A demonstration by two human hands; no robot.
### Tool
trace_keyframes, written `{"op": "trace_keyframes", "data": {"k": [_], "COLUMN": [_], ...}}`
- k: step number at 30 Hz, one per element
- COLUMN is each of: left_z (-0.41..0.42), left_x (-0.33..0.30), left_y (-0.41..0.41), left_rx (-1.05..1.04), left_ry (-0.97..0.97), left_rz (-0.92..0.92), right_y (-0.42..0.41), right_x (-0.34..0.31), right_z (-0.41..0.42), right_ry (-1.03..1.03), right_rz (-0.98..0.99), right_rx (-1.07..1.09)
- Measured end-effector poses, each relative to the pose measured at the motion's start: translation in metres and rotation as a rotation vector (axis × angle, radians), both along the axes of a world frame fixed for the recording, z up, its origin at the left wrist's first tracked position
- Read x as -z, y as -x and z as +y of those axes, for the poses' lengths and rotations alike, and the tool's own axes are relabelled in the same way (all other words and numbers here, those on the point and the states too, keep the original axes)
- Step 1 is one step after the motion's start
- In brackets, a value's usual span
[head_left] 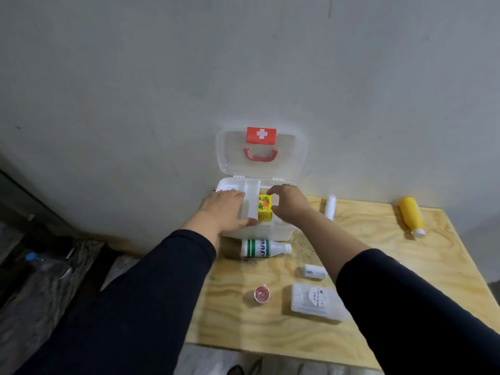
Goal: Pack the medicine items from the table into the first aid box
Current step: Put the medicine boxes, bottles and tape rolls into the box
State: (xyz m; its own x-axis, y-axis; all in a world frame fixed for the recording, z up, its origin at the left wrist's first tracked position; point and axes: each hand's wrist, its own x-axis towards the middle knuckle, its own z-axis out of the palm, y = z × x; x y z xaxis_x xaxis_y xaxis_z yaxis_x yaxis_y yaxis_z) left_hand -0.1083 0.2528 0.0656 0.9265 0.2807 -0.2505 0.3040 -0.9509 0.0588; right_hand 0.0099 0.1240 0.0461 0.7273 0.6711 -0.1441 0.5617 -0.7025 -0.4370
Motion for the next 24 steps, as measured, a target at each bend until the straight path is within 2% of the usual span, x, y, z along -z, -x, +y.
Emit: {"op": "trace_keyframes", "data": {"k": [9, 17, 24], "left_z": [-0.089, -0.154, -0.171], "left_x": [-0.008, 0.028, 0.064], "left_y": [0.049, 0.093, 0.109], "left_rx": [-0.046, -0.088, -0.071], "left_ry": [0.096, 0.146, 0.136], "left_rz": [-0.011, 0.045, 0.105], "right_y": [0.046, 0.085, 0.100], "right_x": [-0.019, 0.027, 0.075], "right_z": [-0.098, -0.180, -0.206], "right_ry": [0.025, 0.122, 0.116], "right_rz": [-0.020, 0.043, 0.014], "right_rx": [-0.060, -0.074, -0.071]}}
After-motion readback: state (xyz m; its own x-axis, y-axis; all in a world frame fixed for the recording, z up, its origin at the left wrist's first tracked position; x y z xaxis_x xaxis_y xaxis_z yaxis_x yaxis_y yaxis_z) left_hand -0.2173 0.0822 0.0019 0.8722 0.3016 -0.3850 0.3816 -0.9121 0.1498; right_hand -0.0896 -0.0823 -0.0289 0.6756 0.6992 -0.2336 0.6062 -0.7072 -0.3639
